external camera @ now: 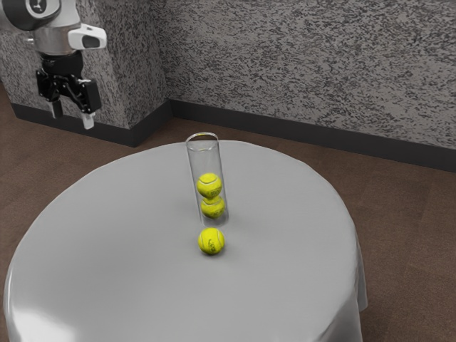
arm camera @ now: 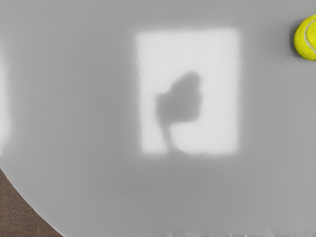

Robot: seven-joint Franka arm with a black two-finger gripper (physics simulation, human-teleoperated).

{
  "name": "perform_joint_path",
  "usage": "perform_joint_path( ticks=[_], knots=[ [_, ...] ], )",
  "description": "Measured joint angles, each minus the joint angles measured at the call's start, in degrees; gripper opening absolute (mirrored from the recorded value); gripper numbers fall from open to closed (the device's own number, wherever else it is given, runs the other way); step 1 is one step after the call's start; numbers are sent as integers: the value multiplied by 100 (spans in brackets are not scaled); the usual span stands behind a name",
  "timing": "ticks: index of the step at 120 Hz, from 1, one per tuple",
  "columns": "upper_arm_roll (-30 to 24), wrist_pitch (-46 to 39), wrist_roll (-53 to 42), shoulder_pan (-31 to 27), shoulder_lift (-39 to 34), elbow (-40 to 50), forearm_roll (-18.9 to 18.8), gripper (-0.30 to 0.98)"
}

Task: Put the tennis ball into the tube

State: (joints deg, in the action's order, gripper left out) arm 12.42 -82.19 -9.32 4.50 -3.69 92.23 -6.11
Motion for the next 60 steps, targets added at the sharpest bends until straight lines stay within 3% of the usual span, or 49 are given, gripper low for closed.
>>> perform_joint_path(
  ticks=[30,46,60],
  knots=[
    [11,-9,-212,149,40,52,73,69],
    [20,-380,-126,364,508,99,367,69],
    [25,-946,166,694,724,658,667,69]
  ],
)
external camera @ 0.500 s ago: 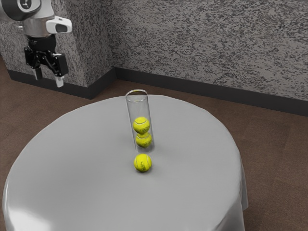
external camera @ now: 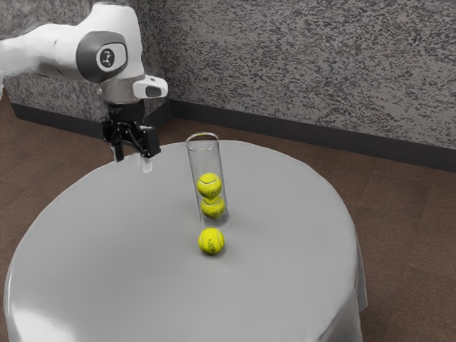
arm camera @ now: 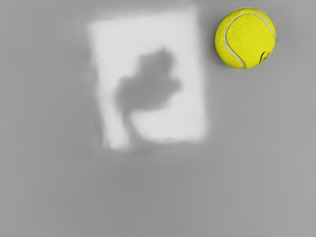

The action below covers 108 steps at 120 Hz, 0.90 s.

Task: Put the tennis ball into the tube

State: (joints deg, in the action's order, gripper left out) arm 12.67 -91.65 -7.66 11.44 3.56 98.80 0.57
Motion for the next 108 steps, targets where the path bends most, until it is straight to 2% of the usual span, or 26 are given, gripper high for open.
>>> perform_joint_path(
  ticks=[21,61,108],
  knots=[
    [-2,-945,500,655,289,620,311,68],
    [-1,-2144,1263,765,1303,711,645,69],
    [-9,-2780,1772,924,1859,704,792,69]
  ],
)
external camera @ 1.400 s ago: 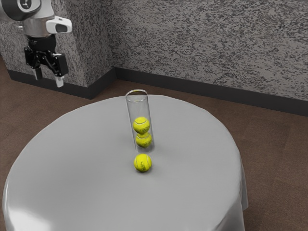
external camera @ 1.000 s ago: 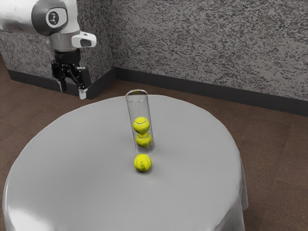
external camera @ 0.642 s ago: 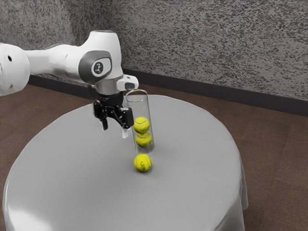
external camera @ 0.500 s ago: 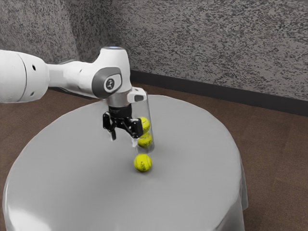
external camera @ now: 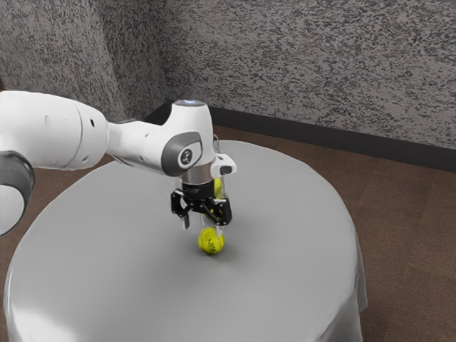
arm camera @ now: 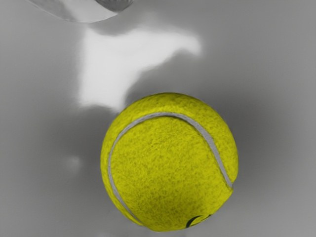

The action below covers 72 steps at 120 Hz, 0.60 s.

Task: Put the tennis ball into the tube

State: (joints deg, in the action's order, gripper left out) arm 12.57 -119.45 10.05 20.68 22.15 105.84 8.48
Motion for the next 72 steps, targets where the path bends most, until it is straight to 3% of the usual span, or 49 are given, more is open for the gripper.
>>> perform_joint_path(
  ticks=[72],
  knots=[
    [4,-353,132,-7,661,-228,315,69]
  ],
)
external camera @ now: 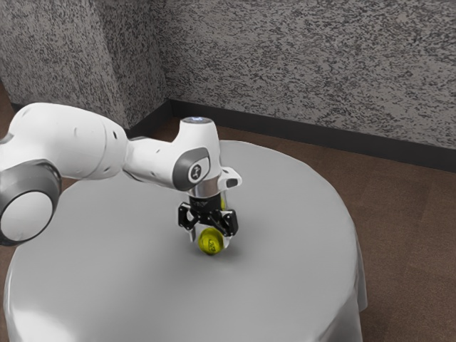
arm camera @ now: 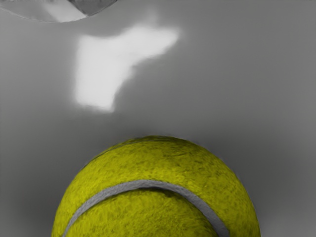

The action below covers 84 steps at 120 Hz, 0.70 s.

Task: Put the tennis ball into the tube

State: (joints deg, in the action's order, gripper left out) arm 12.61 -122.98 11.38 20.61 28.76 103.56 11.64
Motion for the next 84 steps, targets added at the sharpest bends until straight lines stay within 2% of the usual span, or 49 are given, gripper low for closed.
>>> perform_joint_path(
  ticks=[56,84],
  knots=[
    [0,-196,-167,20,172,-52,126,69],
    [5,-151,-215,27,170,-54,159,47]
  ],
)
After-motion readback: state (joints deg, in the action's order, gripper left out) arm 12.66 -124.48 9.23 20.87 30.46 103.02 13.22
